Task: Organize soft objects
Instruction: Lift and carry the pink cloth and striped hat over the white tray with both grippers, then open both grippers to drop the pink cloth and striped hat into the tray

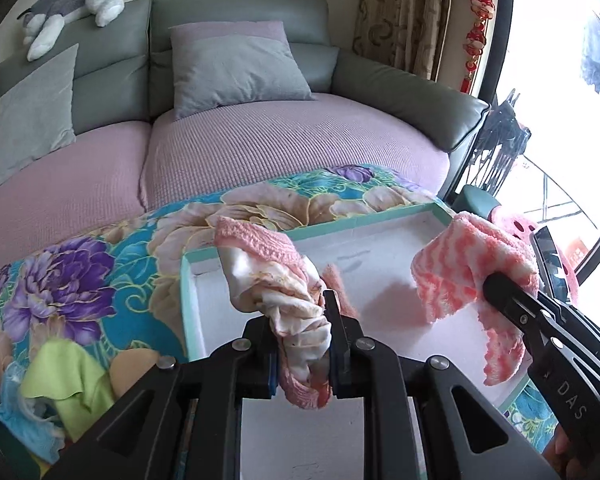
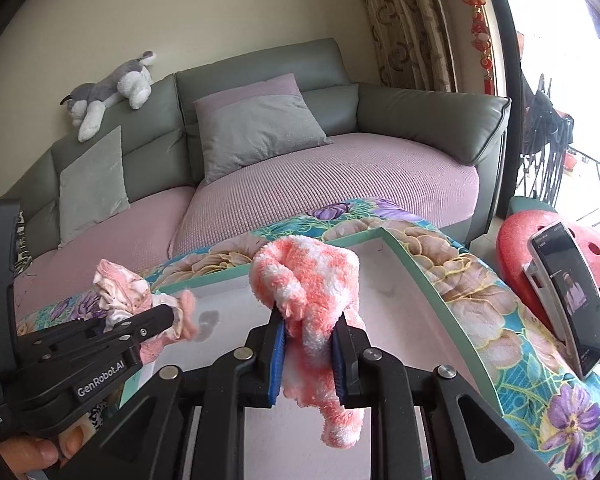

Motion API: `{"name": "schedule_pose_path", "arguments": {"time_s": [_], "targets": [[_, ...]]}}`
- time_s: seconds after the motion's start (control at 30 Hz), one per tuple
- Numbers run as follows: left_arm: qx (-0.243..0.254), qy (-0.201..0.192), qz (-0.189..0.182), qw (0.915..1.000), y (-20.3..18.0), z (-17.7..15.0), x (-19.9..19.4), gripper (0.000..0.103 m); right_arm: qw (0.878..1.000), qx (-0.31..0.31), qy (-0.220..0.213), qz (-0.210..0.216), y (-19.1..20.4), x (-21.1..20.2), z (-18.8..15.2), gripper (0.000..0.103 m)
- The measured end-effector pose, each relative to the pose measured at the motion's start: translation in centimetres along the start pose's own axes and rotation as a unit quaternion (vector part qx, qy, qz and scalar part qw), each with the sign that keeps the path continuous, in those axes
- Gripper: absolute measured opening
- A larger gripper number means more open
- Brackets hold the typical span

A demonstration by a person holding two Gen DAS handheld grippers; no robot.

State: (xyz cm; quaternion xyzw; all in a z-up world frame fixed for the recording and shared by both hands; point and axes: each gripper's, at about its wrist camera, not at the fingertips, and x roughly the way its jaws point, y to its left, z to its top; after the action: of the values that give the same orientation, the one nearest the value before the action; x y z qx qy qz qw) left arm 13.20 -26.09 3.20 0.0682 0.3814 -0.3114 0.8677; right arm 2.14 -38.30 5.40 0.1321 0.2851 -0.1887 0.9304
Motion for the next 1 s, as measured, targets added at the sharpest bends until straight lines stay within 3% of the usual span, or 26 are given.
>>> {"name": "schedule_pose_path", "arguments": {"time_s": [0.27, 0.87, 0.97, 1.0], "targets": [[-0.017, 0.027, 0.002, 0.9995, 0.4, -1.6, 2.7, 0.019, 1.000, -0.002, 0.013, -0.001, -0.1, 0.9, -0.3, 0.021], [-0.028, 0.038, -0.005, 0.9989, -0.8, -3.1, 0.9, 0.022, 1.000, -0.024, 0.016, -0.011, 0.6, 0.6, -0.3, 0.021], [-0.031, 0.029, -0.003, 0.9991, -0.6, -2.8, 0.2, 0.038, 0.999, -0.023, 0.018, -0.013, 0.6, 0.6, -0.2, 0.024], [-0.031, 0.026, 0.001, 0.9992, -0.6, -2.7, 0.0, 0.048, 0.999, -0.022, 0.020, -0.014, 0.5, 0.6, -0.2, 0.024]]}}
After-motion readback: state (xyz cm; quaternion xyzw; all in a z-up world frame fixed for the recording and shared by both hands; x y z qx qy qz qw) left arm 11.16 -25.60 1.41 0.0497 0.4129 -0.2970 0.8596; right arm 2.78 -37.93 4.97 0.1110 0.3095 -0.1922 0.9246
